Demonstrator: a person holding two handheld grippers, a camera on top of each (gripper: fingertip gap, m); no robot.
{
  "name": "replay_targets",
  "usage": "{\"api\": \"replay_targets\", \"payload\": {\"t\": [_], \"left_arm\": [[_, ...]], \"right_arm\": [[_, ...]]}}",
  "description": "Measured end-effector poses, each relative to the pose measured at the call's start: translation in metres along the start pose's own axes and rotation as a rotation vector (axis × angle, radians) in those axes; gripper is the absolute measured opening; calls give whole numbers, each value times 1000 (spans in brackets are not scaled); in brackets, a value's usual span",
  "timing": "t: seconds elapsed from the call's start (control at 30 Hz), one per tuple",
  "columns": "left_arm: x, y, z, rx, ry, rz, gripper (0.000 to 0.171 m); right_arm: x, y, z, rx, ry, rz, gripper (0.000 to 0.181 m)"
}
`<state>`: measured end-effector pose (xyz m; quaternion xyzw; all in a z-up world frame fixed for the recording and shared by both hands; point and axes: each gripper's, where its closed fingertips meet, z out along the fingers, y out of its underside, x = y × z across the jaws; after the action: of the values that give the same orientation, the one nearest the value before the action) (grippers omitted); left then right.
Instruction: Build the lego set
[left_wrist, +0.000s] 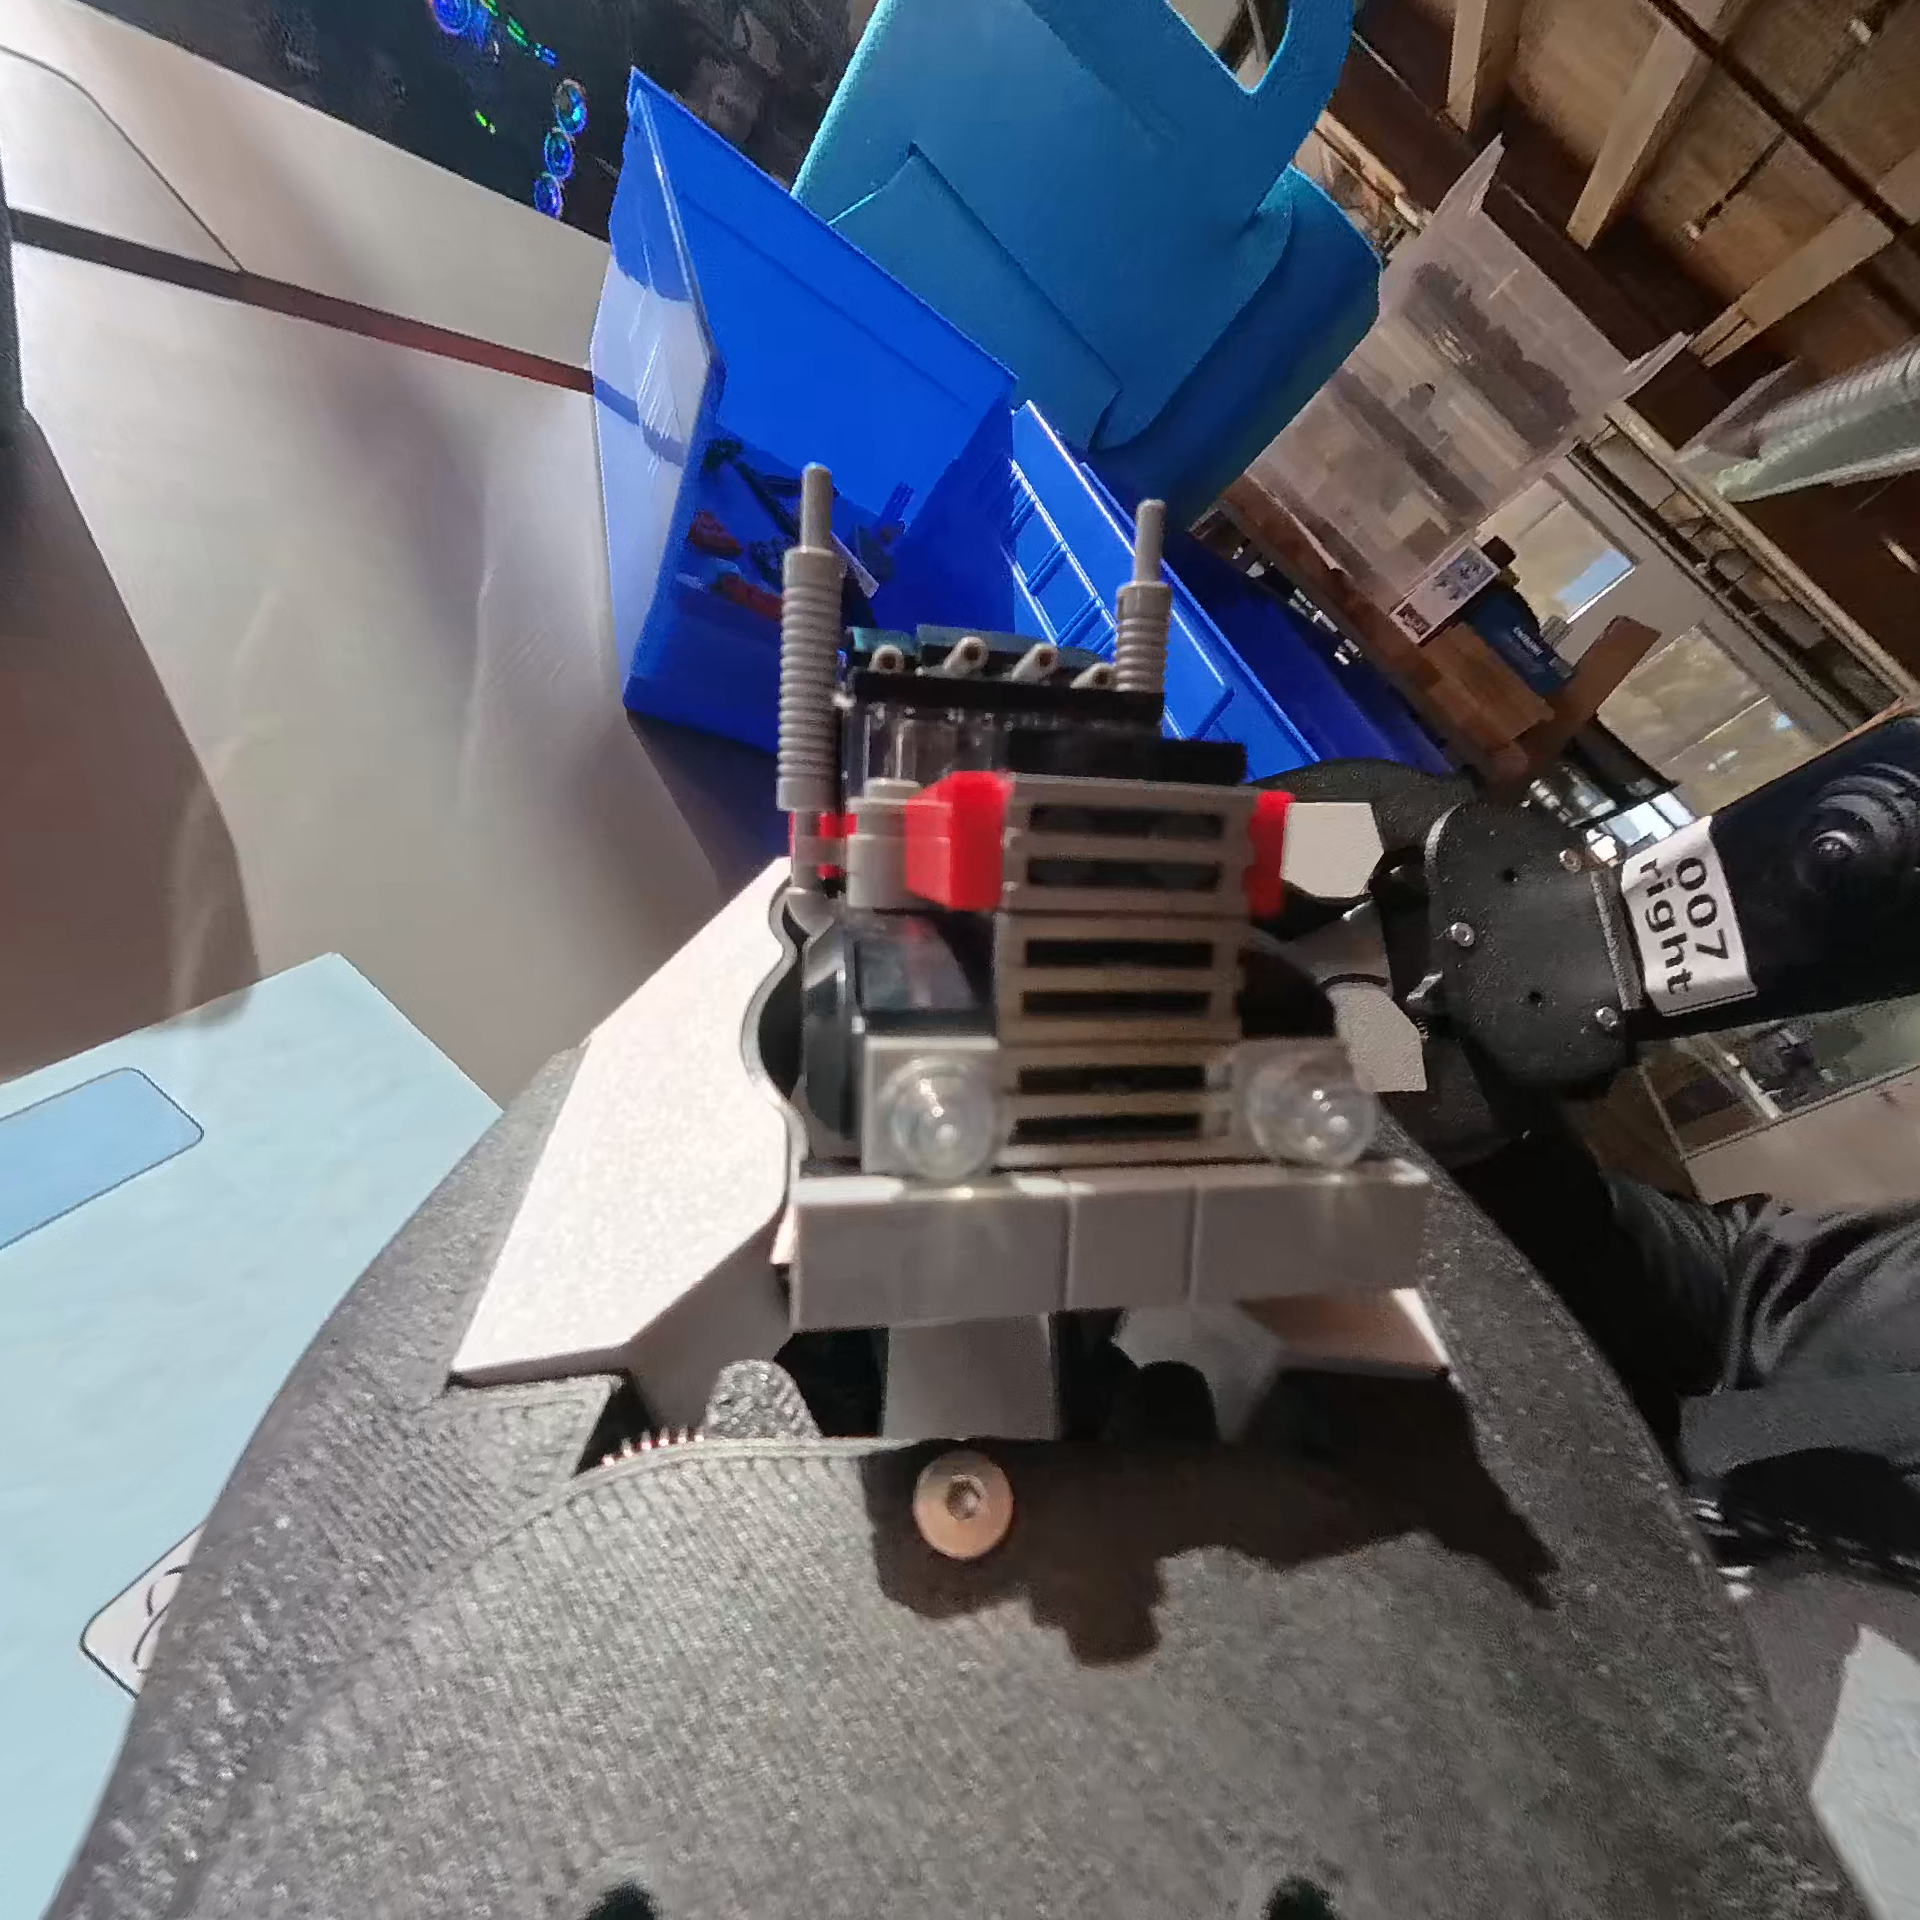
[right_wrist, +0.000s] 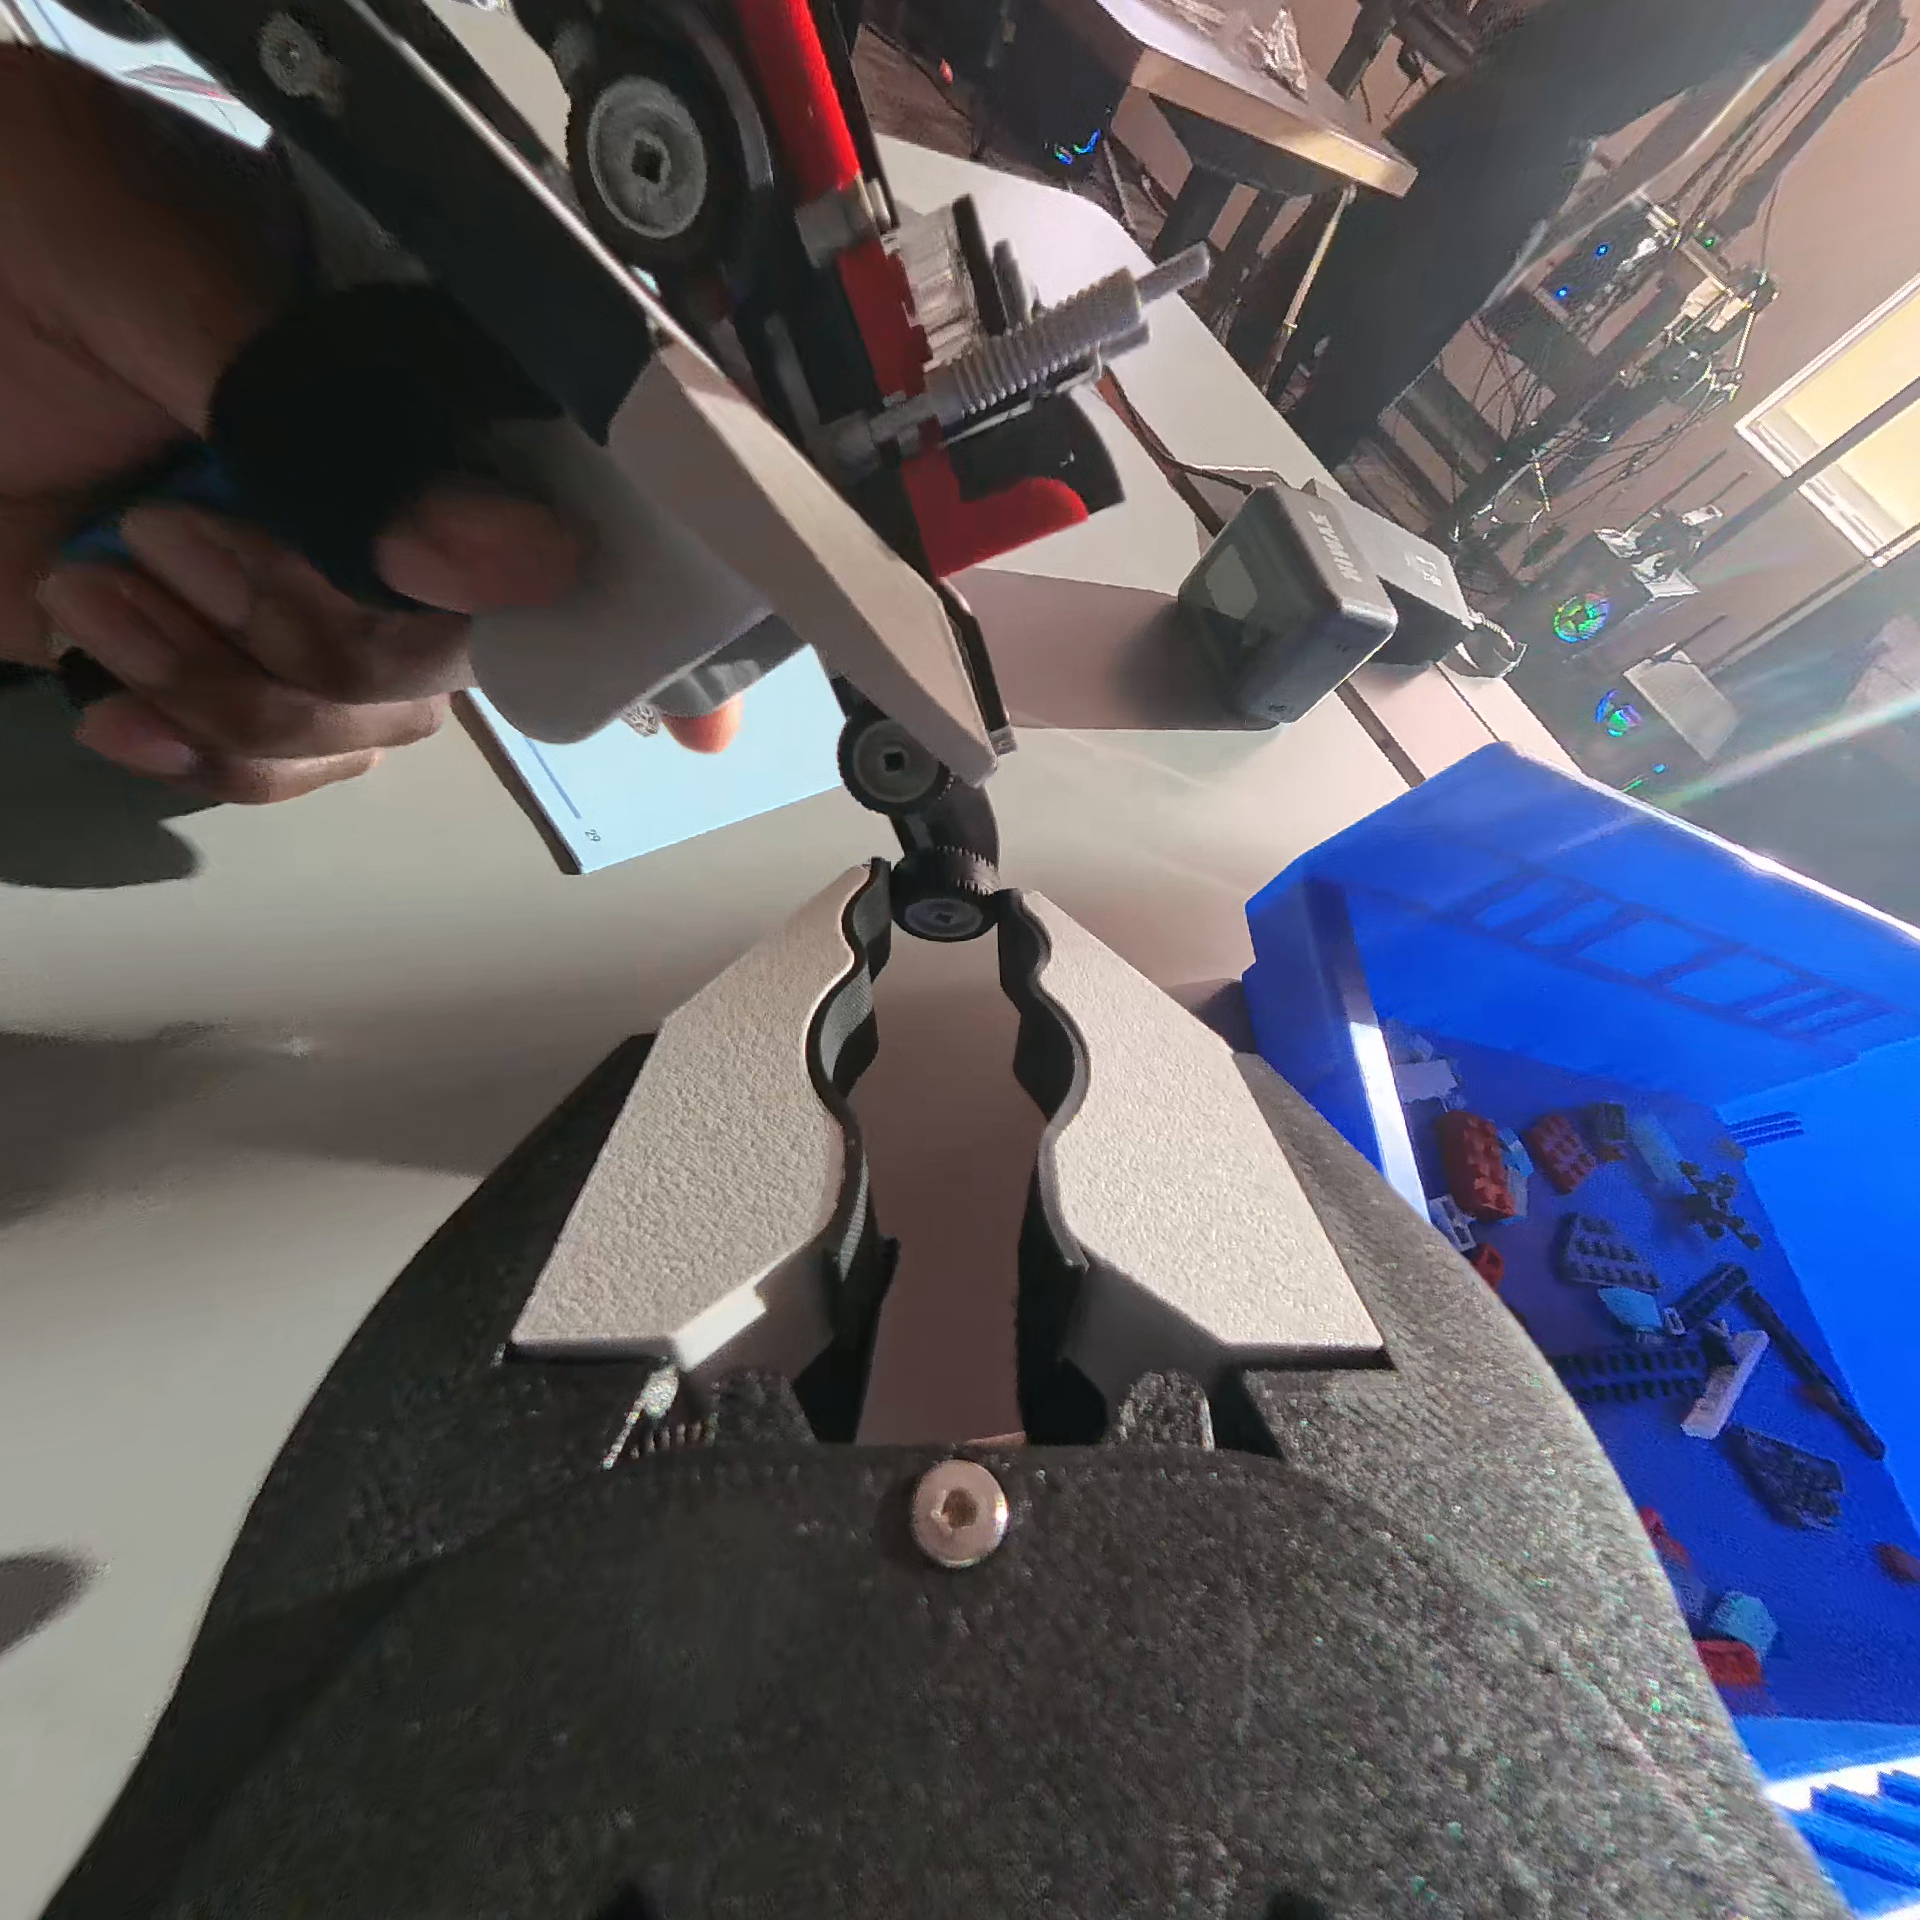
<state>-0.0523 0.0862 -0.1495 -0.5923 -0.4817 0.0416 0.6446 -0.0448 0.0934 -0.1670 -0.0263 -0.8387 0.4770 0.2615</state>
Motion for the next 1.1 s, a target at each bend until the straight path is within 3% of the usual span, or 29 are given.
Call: {"api": "replay_targets", "payload": {"t": [0.23, 0.67, 1.1], "left_arm": [[8, 0, 1, 14, -32, 195, 58], [14, 0, 2, 58, -91, 407, 58], [31, -4, -3, 120, 9, 615, 59]], "right_arm": [[2, -1, -2, 1, 54, -63, 22], [1, 0, -2, 4, 141, -134, 21], [5, -12, -15, 173, -84, 402, 21]]}}
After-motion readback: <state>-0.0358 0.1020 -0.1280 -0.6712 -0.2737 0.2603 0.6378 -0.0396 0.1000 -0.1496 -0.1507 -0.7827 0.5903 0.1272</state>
